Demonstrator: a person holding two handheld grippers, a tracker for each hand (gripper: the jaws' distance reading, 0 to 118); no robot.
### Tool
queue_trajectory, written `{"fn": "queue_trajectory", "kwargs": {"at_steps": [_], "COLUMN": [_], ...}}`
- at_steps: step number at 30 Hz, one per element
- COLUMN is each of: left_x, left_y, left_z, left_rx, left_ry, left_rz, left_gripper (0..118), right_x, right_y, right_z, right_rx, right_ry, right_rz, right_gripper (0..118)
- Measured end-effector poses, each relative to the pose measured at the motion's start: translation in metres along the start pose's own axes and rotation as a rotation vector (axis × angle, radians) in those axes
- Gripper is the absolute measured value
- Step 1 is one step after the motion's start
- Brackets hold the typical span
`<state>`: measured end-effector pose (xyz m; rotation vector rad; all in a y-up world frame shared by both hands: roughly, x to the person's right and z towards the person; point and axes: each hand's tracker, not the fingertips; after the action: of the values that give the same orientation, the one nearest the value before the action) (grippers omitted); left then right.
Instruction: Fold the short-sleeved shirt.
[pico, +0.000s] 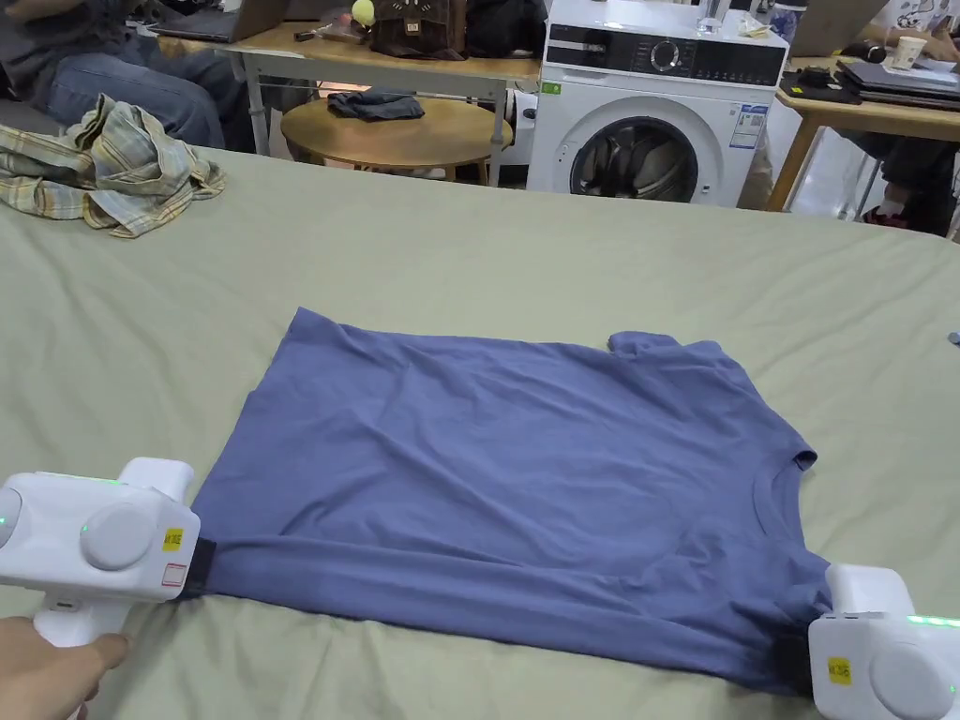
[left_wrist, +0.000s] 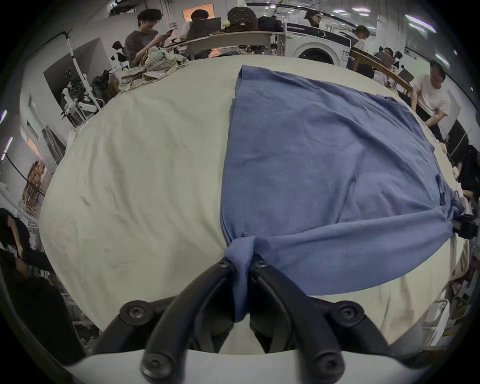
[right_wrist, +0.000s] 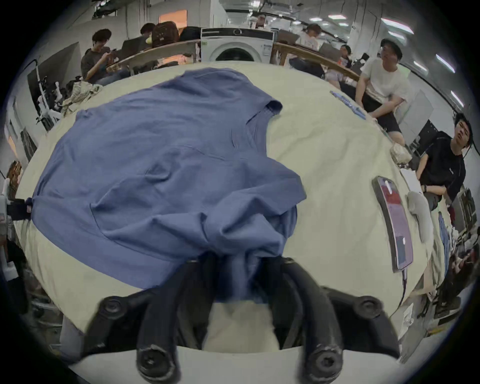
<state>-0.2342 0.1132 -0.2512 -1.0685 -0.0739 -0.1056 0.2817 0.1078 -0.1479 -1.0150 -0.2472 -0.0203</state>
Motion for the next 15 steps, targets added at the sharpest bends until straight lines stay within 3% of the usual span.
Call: {"fn": "queue_trajectory", "kwargs": {"at_steps": [2,5,15], "left_x": [-0.001,-0.004,-0.014], "left_y": [0.001,0.003,0.053], "left_z": [0.005,0.014,0.045], "left_rx": [0.005,0.022,0.232], "left_ry": [-0.009,-0.024,-0.077], "left_rz": [0.004,0.013,0.079], "left_gripper": [3,2,2], "right_x": [0.002,0.003,0.004], "right_y": [0.004,0.011,0.077], "right_z": [0.004,0.012,0.033], "right_rx": [0.007,0.049,0.222], "right_ry": [0.094,0.051,0.060], "right_rz": [-0.055,-0.014,-0.041], "right_gripper": [2,2,1]}}
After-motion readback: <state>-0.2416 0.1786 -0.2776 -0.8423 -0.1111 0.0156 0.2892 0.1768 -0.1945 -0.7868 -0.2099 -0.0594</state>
